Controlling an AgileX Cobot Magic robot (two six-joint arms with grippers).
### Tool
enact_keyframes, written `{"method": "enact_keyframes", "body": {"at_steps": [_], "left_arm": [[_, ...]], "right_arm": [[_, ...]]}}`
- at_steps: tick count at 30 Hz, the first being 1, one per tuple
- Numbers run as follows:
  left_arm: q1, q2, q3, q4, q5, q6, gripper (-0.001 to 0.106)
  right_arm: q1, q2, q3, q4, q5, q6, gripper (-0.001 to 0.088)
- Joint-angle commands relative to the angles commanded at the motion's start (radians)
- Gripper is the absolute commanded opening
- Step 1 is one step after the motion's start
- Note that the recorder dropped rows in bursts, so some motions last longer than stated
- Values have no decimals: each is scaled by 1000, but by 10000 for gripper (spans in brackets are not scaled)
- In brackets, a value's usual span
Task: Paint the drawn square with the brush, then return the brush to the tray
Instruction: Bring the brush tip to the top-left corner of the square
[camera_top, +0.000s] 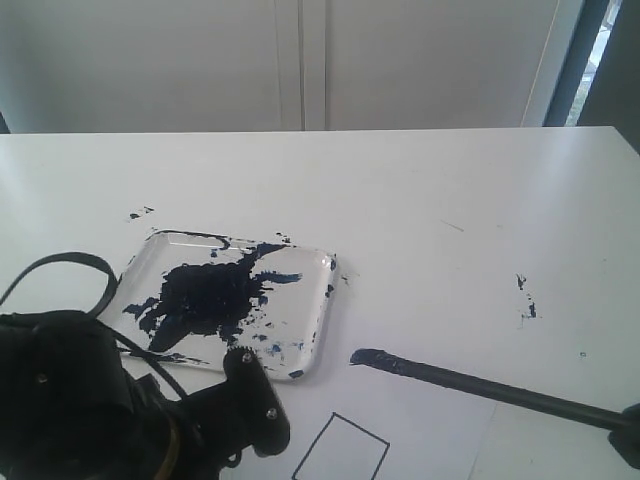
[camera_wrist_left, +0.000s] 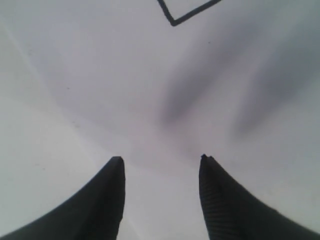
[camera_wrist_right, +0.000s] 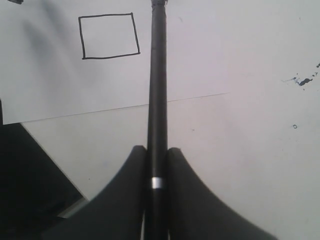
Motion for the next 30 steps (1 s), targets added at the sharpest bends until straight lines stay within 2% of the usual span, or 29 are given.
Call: {"method": "enact_keyframes", "body": {"at_steps": [8, 21, 30], "left_arm": [[0, 0, 27, 13, -61, -8, 509], [0, 0, 29, 6, -51, -10, 509], [0, 0, 76, 4, -102, -26, 509]], "right_arm": [[0, 0, 0, 0, 0, 0, 0], [0, 0, 0, 0, 4, 0, 0], [0, 0, 0, 0, 4, 0, 0]]}}
